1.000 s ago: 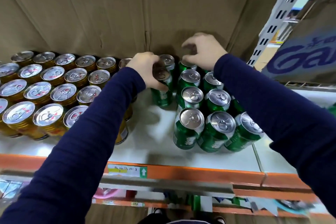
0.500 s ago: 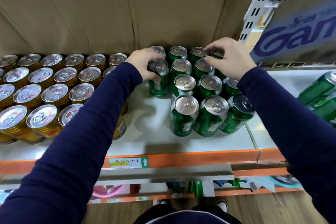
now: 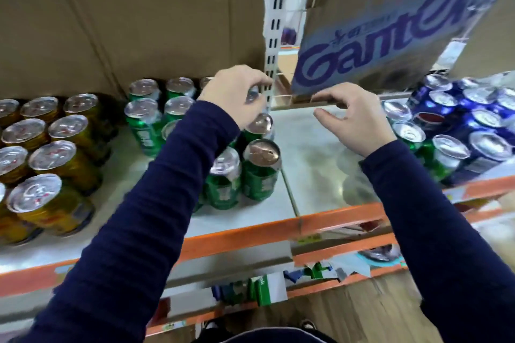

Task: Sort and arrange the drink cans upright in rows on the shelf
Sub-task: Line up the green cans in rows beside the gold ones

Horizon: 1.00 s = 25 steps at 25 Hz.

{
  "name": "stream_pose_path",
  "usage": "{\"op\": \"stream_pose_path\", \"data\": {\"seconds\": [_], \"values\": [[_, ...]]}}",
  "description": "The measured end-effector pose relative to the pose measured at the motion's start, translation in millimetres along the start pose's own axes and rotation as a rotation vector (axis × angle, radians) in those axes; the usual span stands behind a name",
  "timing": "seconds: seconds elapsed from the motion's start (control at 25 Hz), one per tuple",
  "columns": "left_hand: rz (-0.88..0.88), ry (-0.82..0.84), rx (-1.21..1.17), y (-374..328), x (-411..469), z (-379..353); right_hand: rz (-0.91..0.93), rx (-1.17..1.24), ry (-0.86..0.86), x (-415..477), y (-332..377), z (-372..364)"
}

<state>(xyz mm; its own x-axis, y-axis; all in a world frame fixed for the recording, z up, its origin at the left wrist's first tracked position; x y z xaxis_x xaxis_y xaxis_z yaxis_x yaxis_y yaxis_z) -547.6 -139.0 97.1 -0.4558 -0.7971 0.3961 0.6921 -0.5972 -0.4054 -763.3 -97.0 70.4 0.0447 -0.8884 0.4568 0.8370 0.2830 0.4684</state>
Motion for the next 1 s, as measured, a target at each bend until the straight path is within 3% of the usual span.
{"op": "stream_pose_path", "data": {"seconds": [0.2,0.36,0.48,0.68,0.8,1.0], "values": [[-0.102,0.18,-0.064,-91.2,43.8,-93.6,-0.136,-0.234,-0.041,-40.3,-88.3,79.3],[-0.084,0.356,-0.064,-141.3,63.7,-155.9,-0.267,-0.323,0.197,-63.1,-140.4,112.4],[-0.047,0.38,-0.123,-158.0,65.5,-187.3,-0.196,-0.313,0.331,-72.5,-155.7,114.8],[0.096,0.241,-0.148,-160.3,66.0,-191.6,-0.053,-0.273,0.524,-69.2,-171.6,117.3],[0.132,0.206,-0.089,-150.3,58.5,-176.9,0.064,-0.205,0.501,-63.0,-169.9,123.8],[0.18,0.25,-0.025,-122.2,41.0,-143.4,0.173,0.14,0.511,-56.4,-160.0,104.3]]}}
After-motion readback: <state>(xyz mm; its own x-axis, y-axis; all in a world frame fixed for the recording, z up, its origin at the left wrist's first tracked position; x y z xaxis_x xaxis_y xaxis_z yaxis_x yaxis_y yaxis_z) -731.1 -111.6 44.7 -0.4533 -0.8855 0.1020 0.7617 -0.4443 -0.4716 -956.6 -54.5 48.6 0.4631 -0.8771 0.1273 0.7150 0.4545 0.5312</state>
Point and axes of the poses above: each hand's wrist, its own x-axis towards the middle knuckle, its own z-axis out of the back of the hand, y = z × x, the point moved 2 cm from there along x, towards the middle knuckle
